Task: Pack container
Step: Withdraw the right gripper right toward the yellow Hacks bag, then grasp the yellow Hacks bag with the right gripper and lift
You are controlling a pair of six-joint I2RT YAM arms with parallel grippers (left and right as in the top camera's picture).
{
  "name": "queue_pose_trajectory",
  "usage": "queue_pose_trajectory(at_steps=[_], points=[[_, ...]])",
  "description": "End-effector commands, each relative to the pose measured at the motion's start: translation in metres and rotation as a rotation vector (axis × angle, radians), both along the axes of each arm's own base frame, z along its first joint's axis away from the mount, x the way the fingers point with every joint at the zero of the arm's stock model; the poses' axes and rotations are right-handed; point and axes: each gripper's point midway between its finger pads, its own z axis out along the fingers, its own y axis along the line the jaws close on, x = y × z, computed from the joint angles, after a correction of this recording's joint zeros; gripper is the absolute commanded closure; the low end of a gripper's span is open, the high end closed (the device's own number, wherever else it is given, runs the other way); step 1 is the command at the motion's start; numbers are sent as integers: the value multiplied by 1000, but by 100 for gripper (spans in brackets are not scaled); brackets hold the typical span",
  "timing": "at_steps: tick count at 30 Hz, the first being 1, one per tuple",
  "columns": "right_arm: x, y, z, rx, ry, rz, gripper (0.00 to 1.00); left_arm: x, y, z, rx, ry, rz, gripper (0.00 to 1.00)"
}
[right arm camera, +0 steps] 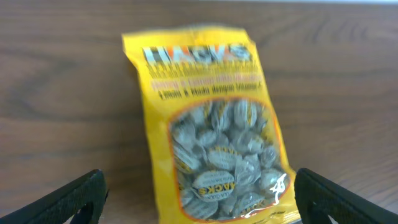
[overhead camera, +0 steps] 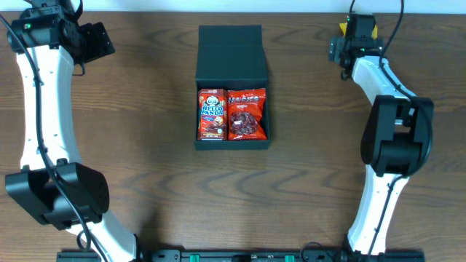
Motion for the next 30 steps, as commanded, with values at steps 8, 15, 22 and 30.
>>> queue_pose_trajectory(at_steps=[8, 15, 22, 30], points=[[-4, -32, -20, 64, -4, -80, 1, -1, 5, 3, 24, 2, 3, 5], [-4, -32, -25, 145, -6, -51, 7, -2, 4, 2, 20, 5, 2, 5], [-9, -23, -51, 198, 44, -33, 5, -7, 3, -1, 16, 30, 1, 5], [-13, -20, -61, 213, 68, -27, 40, -11, 3, -3, 12, 50, 1, 5]])
